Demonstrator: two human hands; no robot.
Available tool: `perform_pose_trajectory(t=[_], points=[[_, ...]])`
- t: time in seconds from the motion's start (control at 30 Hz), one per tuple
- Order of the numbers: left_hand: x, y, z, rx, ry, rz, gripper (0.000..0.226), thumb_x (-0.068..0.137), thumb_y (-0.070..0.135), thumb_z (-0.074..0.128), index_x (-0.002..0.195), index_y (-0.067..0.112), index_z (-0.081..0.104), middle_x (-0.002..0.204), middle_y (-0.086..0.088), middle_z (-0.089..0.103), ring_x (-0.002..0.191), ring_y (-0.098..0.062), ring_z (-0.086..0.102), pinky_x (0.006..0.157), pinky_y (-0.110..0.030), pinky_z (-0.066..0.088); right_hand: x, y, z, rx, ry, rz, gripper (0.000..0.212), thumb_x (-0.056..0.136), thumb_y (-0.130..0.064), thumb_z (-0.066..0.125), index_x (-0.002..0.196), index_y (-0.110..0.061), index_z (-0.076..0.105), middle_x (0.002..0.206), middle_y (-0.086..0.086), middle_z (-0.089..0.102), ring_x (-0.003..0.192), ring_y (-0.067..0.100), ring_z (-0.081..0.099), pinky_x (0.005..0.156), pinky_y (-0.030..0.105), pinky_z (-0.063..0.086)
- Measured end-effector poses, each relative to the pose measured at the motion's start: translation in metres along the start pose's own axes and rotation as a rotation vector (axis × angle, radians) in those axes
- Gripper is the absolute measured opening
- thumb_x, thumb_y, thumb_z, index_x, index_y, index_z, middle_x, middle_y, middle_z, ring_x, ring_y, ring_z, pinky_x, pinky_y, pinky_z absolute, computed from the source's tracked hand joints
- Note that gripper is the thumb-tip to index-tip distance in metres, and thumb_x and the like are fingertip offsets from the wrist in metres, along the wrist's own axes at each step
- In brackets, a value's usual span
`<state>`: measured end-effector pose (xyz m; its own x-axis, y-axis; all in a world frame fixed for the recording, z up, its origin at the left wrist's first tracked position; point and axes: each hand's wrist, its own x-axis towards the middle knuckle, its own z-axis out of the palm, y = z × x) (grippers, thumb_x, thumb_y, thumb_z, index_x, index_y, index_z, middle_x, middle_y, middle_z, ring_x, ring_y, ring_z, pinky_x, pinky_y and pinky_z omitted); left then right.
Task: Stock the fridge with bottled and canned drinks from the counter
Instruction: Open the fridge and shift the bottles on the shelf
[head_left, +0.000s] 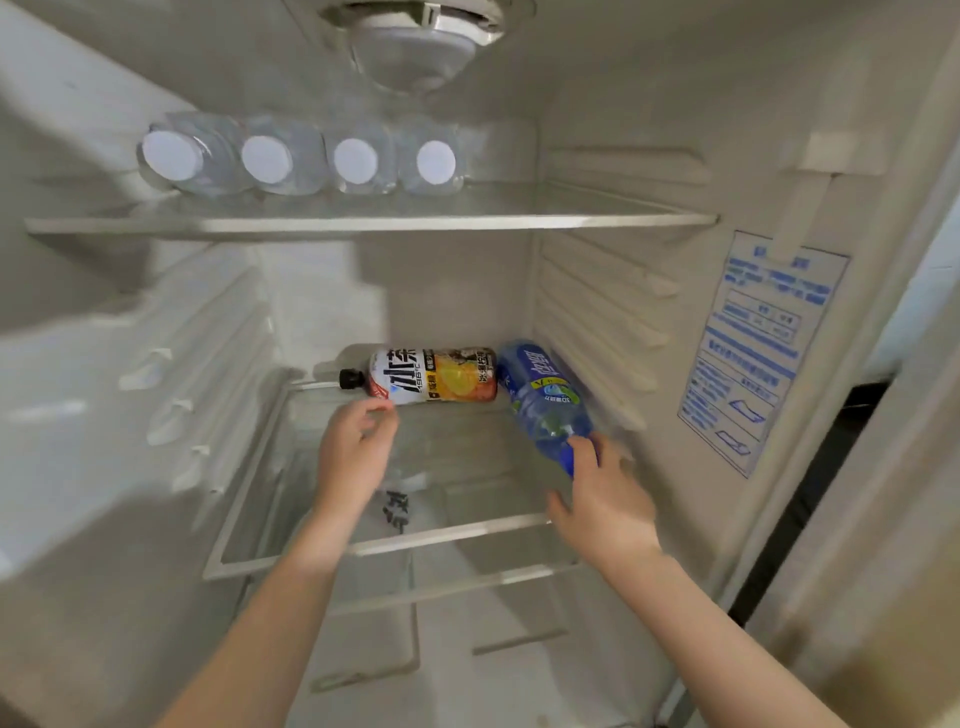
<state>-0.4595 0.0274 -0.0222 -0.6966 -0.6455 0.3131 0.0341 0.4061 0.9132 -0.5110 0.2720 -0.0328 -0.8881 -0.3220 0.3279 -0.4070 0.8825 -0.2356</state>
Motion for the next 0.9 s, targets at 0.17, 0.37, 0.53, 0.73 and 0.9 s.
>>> perform_pose_trajectory(t=[0.17, 0.37, 0.53, 0.73, 0.9], points=[[0.059, -0.009, 0.018, 0.108, 0.136, -0.213, 0.032, 0.085, 0.024, 0.061, 0.115, 0.010, 0.060, 0.126, -0.018, 0.051, 0.121, -0.035, 0.045, 0.104, -0.042, 0.036, 0.019, -0.004, 0.011, 0.085, 0.030, 0.096, 0.050, 0.084, -0.037, 0.061, 0.123, -0.017, 0.037, 0.127, 0.005, 0.035, 0.093, 0.033, 0.060, 0.062, 0.030, 0.036], [0.106, -0.015, 0.035, 0.045, 0.232, -0.412, 0.061, 0.086, 0.028, 0.063, 0.136, 0.004, 0.039, 0.145, -0.021, 0.034, 0.131, -0.039, 0.034, 0.109, -0.041, 0.031, 0.026, 0.000, 0.008, 0.214, 0.128, 0.018, 0.032, 0.081, -0.028, 0.066, 0.108, -0.016, 0.055, 0.115, 0.005, 0.048, 0.090, 0.035, 0.059, 0.071, 0.036, 0.047], [0.134, -0.026, 0.039, -0.296, 0.214, -0.526, 0.056, 0.088, 0.022, 0.063, 0.133, 0.003, 0.036, 0.134, -0.018, 0.048, 0.115, -0.032, 0.054, 0.082, -0.035, 0.045, 0.049, -0.014, -0.016, 0.318, 0.380, -0.131, 0.024, 0.077, -0.019, 0.071, 0.099, -0.013, 0.062, 0.104, 0.006, 0.056, 0.079, 0.034, 0.061, 0.063, 0.035, 0.049], [0.159, -0.031, 0.034, -0.577, 0.190, -0.696, 0.008, 0.091, 0.018, 0.059, 0.088, 0.013, 0.053, 0.093, -0.009, 0.059, 0.062, -0.015, 0.054, 0.060, -0.033, 0.050, 0.113, -0.033, -0.049, 0.308, 0.476, -0.156, 0.025, 0.083, -0.024, 0.064, 0.107, -0.015, 0.064, 0.108, 0.005, 0.058, 0.089, 0.030, 0.060, 0.070, 0.034, 0.046], [0.162, -0.046, 0.033, -0.563, 0.283, -0.716, 0.021, 0.096, 0.014, 0.049, 0.115, 0.009, 0.056, 0.112, -0.014, 0.062, 0.086, -0.023, 0.057, 0.067, -0.034, 0.050, 0.159, -0.042, -0.059, 0.304, 0.497, -0.146, 0.027, 0.087, -0.023, 0.058, 0.111, -0.013, 0.063, 0.113, 0.011, 0.058, 0.093, 0.035, 0.059, 0.073, 0.035, 0.046]])
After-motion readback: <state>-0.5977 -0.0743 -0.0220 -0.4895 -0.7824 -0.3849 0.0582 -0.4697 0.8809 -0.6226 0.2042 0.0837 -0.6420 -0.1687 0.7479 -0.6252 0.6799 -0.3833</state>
